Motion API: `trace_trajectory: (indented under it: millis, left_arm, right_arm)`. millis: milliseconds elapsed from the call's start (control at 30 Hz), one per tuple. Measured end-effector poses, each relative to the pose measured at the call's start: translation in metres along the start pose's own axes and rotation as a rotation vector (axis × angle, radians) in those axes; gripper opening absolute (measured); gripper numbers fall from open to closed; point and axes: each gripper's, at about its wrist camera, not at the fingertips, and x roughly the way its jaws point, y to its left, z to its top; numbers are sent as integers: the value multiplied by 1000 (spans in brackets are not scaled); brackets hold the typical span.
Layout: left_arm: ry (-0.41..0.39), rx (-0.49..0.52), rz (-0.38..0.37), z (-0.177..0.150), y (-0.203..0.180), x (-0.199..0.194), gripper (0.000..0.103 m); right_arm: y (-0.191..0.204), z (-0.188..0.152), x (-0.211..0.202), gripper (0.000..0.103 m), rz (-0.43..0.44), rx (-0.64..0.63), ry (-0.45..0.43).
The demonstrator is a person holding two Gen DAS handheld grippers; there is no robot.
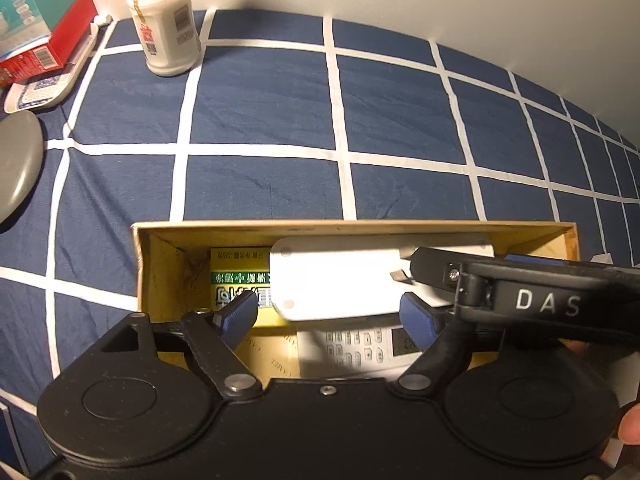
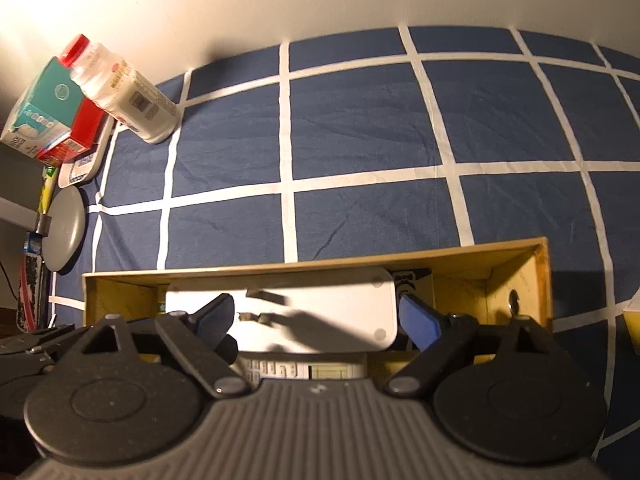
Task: Organize objects
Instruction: 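Lower the white plate onto the toothpaste carton and open the right gripper, then move the right gripper to the large white TV remote on the bed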
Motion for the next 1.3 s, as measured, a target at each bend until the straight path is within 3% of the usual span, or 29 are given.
trace_trajectory:
  millis: [367,667,967,1300]
  left_arm:
    - [-61,18,-4,-41,-25,-42,85]
    - [-90,93,-9,-75,-67,-65,92]
    - [-95,211,-6,-97,-137,-65,103]
    - [-66,414,-36,-110,-253,-35,103]
  right_arm:
    - [-8,-34,-58,92,-9,-12,-83]
    - [-41,-71,-106,98,-30,40,-154]
    - [-110,-106,-148,103,-51,148,-215]
    - [-228,-147,-181,103,-118,374,-280]
